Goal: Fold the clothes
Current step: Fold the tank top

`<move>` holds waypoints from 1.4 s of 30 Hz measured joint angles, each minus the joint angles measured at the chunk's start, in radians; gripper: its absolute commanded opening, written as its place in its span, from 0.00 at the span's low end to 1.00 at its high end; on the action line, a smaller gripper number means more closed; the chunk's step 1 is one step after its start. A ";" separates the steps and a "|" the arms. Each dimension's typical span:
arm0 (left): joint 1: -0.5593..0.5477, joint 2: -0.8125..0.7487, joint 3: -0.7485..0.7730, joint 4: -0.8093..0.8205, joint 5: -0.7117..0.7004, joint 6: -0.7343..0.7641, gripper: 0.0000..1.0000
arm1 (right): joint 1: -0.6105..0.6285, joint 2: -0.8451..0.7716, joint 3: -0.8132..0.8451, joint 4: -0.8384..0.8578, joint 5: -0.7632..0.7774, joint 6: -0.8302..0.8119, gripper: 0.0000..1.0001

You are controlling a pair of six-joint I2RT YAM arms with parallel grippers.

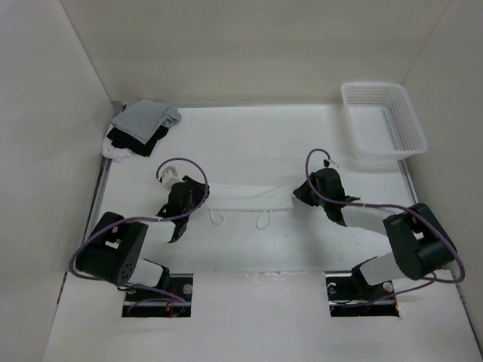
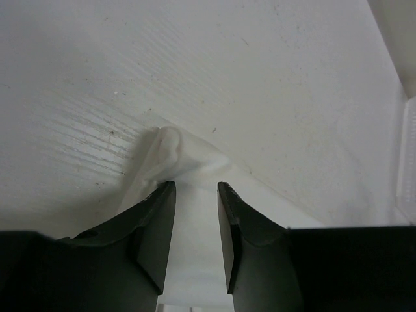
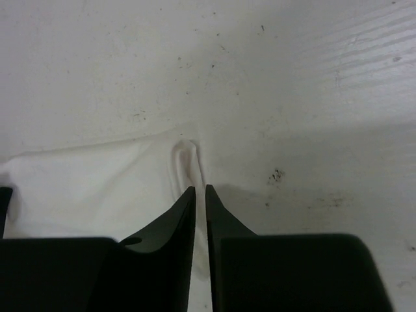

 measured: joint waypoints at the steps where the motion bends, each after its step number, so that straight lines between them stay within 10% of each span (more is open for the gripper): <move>1: 0.000 -0.024 -0.009 -0.001 0.002 -0.003 0.33 | 0.001 -0.029 -0.016 -0.002 0.006 0.001 0.25; 12: -0.022 -0.226 -0.029 -0.042 0.002 -0.005 0.34 | 0.048 -0.162 -0.109 0.010 0.022 0.024 0.53; 27: -0.063 -0.243 -0.029 -0.076 0.005 -0.008 0.34 | 0.046 -0.033 -0.129 0.092 -0.070 0.146 0.09; 42: -0.165 -0.299 -0.029 -0.118 0.006 -0.039 0.34 | 0.045 -0.557 -0.112 -0.220 0.113 0.031 0.08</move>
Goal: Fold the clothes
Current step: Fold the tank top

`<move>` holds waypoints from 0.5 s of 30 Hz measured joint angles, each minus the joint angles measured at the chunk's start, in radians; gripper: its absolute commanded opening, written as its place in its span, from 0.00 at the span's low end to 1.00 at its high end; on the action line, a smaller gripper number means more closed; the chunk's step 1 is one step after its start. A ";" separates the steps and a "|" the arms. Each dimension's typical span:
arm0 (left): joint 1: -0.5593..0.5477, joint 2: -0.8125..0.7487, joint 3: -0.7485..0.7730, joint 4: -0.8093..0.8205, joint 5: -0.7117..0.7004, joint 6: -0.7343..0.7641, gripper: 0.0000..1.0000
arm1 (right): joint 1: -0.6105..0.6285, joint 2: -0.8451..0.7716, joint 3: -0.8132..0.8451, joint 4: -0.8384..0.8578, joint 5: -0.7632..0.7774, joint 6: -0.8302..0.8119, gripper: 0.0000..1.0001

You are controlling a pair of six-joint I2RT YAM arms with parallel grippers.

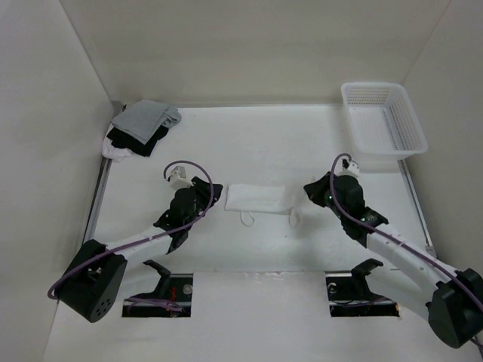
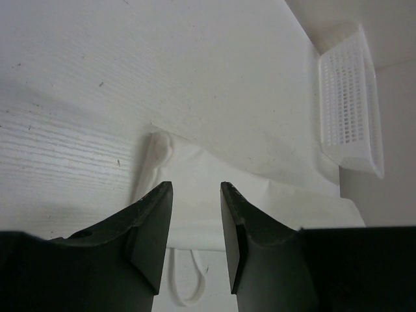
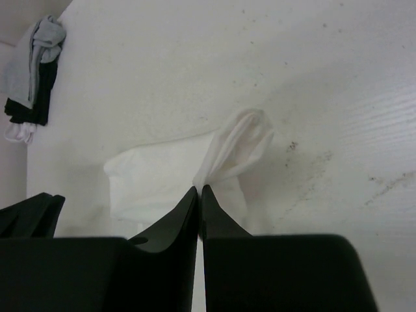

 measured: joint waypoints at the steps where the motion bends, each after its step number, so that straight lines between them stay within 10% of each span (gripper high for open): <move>1: -0.001 0.000 0.000 0.000 0.000 -0.002 0.35 | 0.017 0.000 0.033 -0.031 0.014 -0.024 0.09; 15: 0.012 -0.062 -0.029 -0.003 0.001 -0.019 0.36 | 0.388 0.499 0.550 -0.230 0.136 -0.223 0.10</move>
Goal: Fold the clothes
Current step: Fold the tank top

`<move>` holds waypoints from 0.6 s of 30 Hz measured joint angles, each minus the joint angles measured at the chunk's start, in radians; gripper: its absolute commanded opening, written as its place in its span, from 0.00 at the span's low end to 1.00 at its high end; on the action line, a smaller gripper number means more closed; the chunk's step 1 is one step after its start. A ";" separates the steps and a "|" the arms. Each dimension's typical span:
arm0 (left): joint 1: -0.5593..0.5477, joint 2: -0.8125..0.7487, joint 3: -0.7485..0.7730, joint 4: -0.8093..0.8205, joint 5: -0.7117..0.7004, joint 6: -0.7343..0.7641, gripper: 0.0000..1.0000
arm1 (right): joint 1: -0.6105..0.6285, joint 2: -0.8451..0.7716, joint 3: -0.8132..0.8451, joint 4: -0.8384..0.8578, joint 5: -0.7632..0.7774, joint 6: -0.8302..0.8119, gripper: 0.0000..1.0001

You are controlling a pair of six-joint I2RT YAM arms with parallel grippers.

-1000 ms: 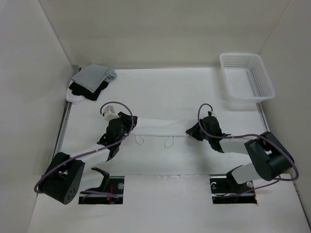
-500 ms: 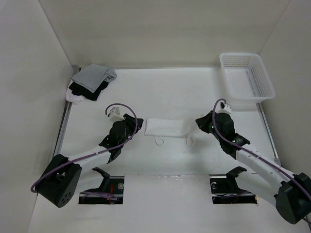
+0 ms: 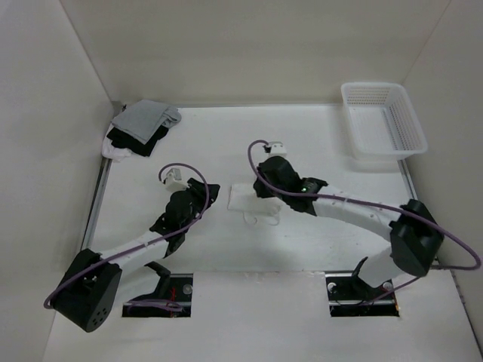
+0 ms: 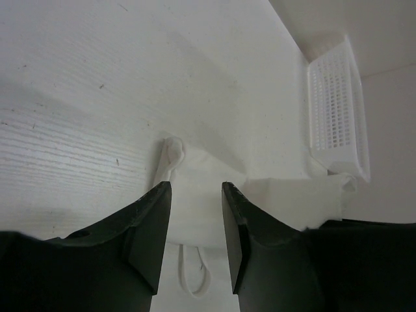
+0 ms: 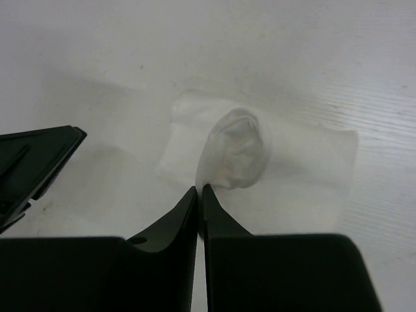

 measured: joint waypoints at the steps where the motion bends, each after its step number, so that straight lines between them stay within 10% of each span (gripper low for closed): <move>1: 0.004 -0.008 -0.005 -0.001 0.001 0.000 0.36 | 0.022 0.051 0.045 -0.009 0.004 -0.005 0.10; 11: 0.056 -0.080 -0.047 -0.013 0.016 -0.003 0.38 | 0.145 0.427 0.332 -0.056 0.014 0.007 0.48; 18: 0.025 -0.055 -0.028 -0.032 0.019 0.002 0.38 | 0.156 0.235 0.124 0.003 0.015 0.024 0.31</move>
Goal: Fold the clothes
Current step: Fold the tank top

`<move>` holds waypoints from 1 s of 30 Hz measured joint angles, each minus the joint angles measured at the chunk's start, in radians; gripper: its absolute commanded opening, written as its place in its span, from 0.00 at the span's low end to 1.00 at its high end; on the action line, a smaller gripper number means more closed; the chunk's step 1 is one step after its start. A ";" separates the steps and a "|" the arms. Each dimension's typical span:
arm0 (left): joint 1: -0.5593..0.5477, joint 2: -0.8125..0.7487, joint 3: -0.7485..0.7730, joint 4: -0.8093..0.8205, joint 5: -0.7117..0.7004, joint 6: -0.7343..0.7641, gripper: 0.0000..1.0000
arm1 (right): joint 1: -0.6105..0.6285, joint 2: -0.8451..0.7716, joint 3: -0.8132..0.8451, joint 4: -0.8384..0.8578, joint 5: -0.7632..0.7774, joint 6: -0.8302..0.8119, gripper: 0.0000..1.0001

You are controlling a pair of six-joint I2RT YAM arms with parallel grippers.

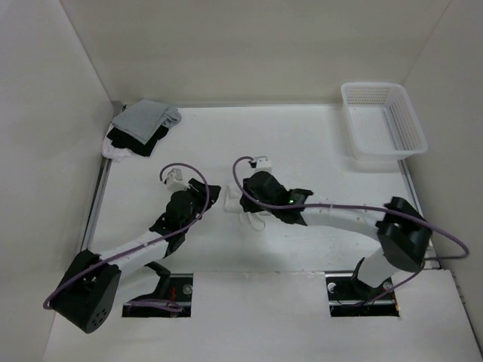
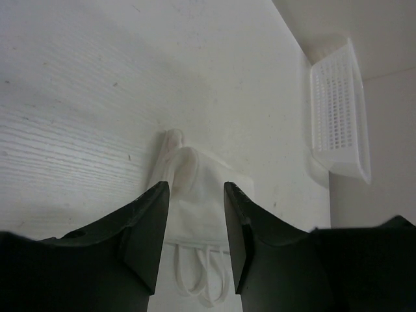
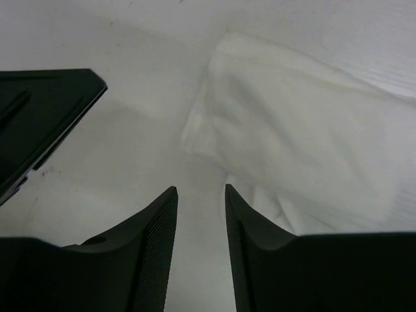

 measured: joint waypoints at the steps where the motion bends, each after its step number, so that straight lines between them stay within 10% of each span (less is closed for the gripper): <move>1: -0.019 0.026 0.019 -0.002 -0.002 0.003 0.38 | -0.008 -0.070 -0.065 0.023 -0.003 0.007 0.22; 12: -0.212 0.437 0.298 0.080 0.005 0.044 0.35 | -0.303 -0.182 -0.348 0.380 -0.211 0.116 0.07; 30: -0.166 0.568 0.155 0.241 0.056 -0.028 0.36 | -0.417 0.046 -0.385 0.523 -0.322 0.269 0.07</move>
